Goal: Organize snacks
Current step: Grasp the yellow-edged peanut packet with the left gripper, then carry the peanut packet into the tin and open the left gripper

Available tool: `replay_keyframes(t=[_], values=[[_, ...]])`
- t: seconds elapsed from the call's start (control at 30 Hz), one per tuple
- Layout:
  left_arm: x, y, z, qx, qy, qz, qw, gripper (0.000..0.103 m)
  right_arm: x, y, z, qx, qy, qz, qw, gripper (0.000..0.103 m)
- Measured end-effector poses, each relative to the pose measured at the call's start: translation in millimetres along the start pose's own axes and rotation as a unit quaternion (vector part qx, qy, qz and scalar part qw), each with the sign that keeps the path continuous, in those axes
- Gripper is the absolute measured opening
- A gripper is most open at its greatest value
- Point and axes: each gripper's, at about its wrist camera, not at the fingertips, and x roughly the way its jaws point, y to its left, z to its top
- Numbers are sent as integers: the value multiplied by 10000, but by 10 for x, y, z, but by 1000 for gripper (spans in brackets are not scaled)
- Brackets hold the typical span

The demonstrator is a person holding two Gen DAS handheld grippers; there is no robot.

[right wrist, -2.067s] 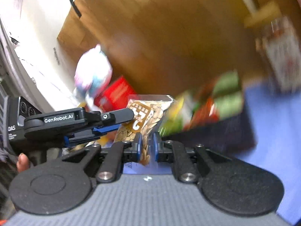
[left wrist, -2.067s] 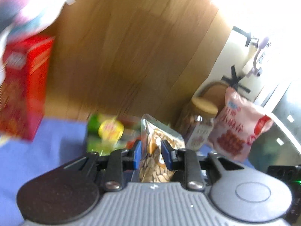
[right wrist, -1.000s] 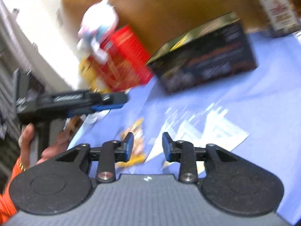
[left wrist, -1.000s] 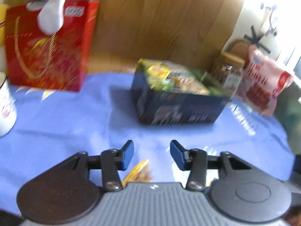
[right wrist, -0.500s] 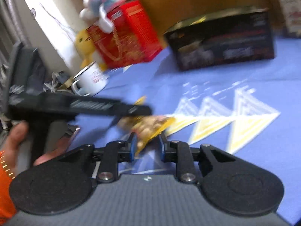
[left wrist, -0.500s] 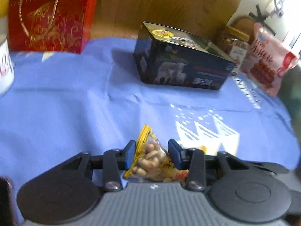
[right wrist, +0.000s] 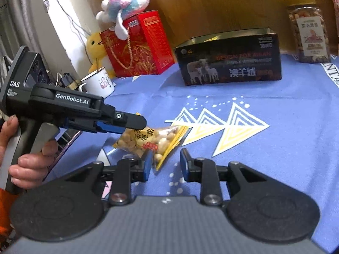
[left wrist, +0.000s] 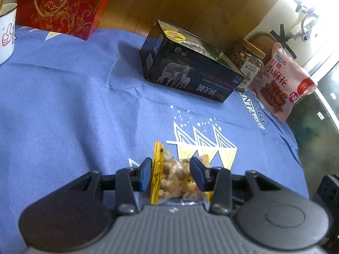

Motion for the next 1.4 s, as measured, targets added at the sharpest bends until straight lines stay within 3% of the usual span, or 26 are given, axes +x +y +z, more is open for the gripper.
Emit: replay_keyframes(t=[0.1, 0.27, 0.37, 0.57, 0.7, 0.8, 0.87, 0.93, 1.07, 1.2, 1.4], values=[[53, 7, -32, -28, 70, -68, 9999, 37, 107, 38, -35, -49, 52, 95, 9999, 31], [41, -117, 72, 51, -5, -150, 9999, 30, 126, 66, 29, -80, -56, 0, 10000, 16], [7, -251, 353, 150, -198, -334, 9991, 30, 35, -16, 243, -26, -393, -69, 9992, 15], [138, -596, 1140, 489, -801, -527, 9942, 30, -2, -302, 992, -72, -1089, -373, 9933, 15], [447, -697, 1586, 656, -1124, -208, 9913, 36, 211, -615, 1460, 64, -1292, -532, 9902, 17], [784, -674, 1749, 720, -1047, 587, 9902, 41, 495, -794, 1634, 45, -1117, -829, 9903, 22], [810, -625, 1711, 699, -1066, 833, 9883, 41, 526, -870, 1605, 138, -1087, -1072, 9882, 22], [678, -567, 1591, 637, -1269, 717, 9873, 41, 364, -952, 1479, 409, -1263, -930, 9868, 22], [430, -593, 1242, 746, -1433, 950, 9823, 41, 39, -967, 1145, 810, -1481, -873, 9818, 22], [277, -743, 837, 1016, -1343, 1038, 9802, 41, -196, -911, 750, 1336, -1373, -813, 9781, 24], [118, -960, 244, 1342, -1239, 1105, 9769, 45, -422, -710, 285, 1556, -1210, -808, 9770, 28]])
